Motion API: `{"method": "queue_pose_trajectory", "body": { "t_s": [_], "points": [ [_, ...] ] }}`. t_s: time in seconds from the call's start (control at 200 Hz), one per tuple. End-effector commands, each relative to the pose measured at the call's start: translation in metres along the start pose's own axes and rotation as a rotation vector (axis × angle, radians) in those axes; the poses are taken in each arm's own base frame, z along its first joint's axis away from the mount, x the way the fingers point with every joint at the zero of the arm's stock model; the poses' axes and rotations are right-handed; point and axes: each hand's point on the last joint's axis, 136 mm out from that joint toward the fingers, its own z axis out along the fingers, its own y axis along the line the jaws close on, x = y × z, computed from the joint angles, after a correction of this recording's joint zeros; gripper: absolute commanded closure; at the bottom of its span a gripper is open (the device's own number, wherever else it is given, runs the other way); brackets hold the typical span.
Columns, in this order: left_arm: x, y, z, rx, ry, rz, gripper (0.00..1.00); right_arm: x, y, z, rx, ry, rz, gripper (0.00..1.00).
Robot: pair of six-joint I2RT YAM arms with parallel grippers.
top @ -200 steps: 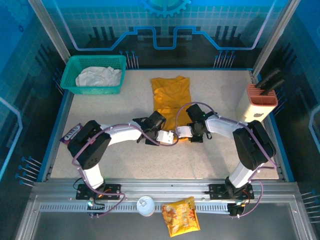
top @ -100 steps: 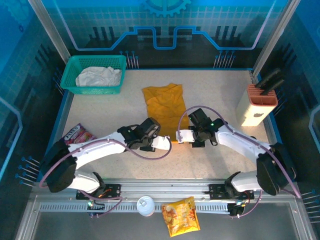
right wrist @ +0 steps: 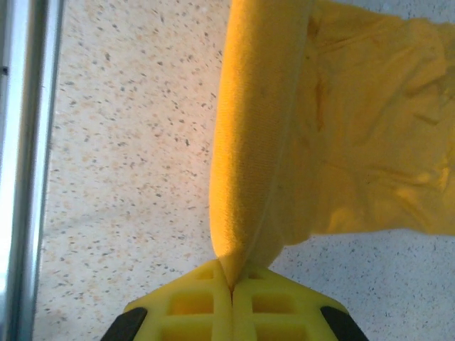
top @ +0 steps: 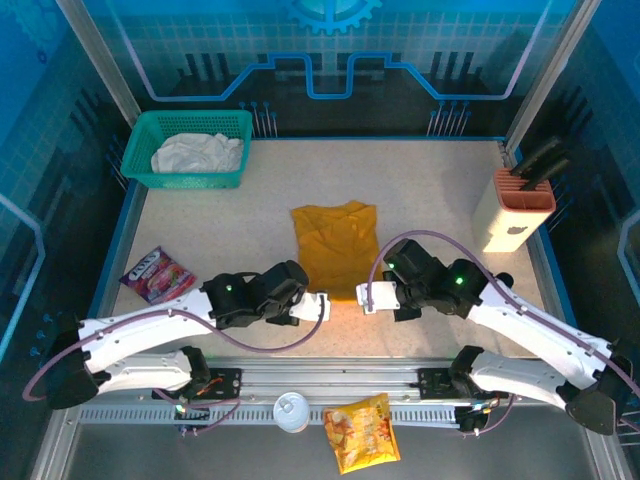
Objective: Fold and stack the t-shirts
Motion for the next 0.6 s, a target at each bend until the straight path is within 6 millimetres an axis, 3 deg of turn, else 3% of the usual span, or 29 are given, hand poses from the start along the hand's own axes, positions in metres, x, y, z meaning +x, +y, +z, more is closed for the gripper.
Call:
{"method": "queue_pose_trajectory", "body": {
  "t_s": [0.0,0.13,0.34,0.596],
  "points": [
    [0.019,0.008,-0.018,-0.036,0.095,-0.076,1.0,0.008,0.009,-0.014,-0.039,0.054,0.057,1.0],
    [0.011,0.032,-0.027,-0.109,0.076,-0.073,1.0,0.005,-0.015,-0.015,0.015,0.058,0.062,1.0],
    [0.01,0.089,-0.019,-0.22,0.049,-0.143,1.0,0.011,-0.09,-0.011,0.181,0.079,0.109,1.0],
    [0.021,0.141,0.026,-0.219,0.061,-0.194,1.0,0.024,-0.155,0.015,0.268,0.095,0.187,1.0]
  ]
}}
